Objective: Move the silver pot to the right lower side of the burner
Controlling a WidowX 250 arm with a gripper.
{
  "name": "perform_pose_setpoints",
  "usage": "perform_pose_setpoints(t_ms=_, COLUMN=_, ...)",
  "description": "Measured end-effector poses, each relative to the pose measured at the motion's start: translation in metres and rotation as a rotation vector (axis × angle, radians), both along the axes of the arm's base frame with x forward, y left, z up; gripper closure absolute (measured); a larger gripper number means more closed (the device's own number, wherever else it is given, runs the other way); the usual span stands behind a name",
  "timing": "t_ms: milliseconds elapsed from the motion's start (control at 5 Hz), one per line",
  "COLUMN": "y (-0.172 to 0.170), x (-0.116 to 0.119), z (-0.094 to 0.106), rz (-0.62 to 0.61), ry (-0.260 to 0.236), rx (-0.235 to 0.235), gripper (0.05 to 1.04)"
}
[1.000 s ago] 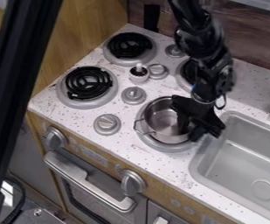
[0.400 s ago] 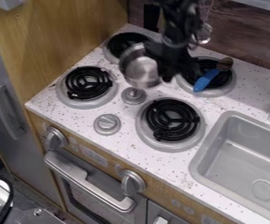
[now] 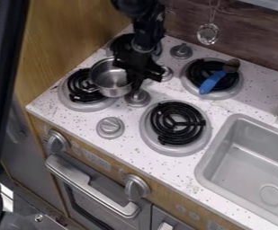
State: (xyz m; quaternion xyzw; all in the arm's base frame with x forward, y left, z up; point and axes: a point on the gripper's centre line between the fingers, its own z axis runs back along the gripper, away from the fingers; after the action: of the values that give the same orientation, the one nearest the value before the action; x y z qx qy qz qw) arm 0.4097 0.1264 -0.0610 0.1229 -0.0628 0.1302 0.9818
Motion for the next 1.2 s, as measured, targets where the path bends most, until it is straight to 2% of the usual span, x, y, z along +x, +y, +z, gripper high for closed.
perform_pose_setpoints(t_ms=400, y=0.019, x=0.001, z=-0.004, rz=0.058, ry=0.036, rx=0.020, gripper=1.016)
perform_pose_setpoints(t_ms=600, y=0.027, x=-0.004, z=-0.003, rz=0.097, ry=0.031, rx=0.017, gripper=1.016)
perform_pose_setpoints(t_ms=800, y=0.037, x=-0.013, z=0.000, rz=0.154, ry=0.036, rx=-0.007, gripper=1.016)
perform_pose_setpoints(t_ms=1000, y=0.052, x=-0.029, z=0.000, rz=0.211, ry=0.015, rx=-0.032, gripper=1.016)
perform_pose_setpoints(t_ms=1200, y=0.050, x=-0.031, z=0.002, rz=0.200, ry=0.040, rx=-0.086, gripper=0.990)
